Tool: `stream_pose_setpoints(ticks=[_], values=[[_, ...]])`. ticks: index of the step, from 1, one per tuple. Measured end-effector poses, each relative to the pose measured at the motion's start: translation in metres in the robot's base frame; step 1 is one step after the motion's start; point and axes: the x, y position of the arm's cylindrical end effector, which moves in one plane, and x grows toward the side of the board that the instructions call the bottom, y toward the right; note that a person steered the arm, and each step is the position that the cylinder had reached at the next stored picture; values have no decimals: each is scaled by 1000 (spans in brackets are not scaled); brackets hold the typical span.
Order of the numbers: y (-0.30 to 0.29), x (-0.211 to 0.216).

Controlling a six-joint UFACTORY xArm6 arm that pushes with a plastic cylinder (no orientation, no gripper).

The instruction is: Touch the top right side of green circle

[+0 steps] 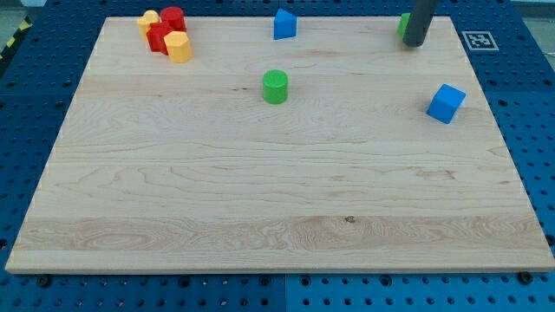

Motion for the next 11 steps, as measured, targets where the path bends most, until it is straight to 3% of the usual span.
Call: stream_pose_setpoints(ticks=[2,4,7,11], values=[[-6,10],[-95,60],[-223,98],[-224,96]])
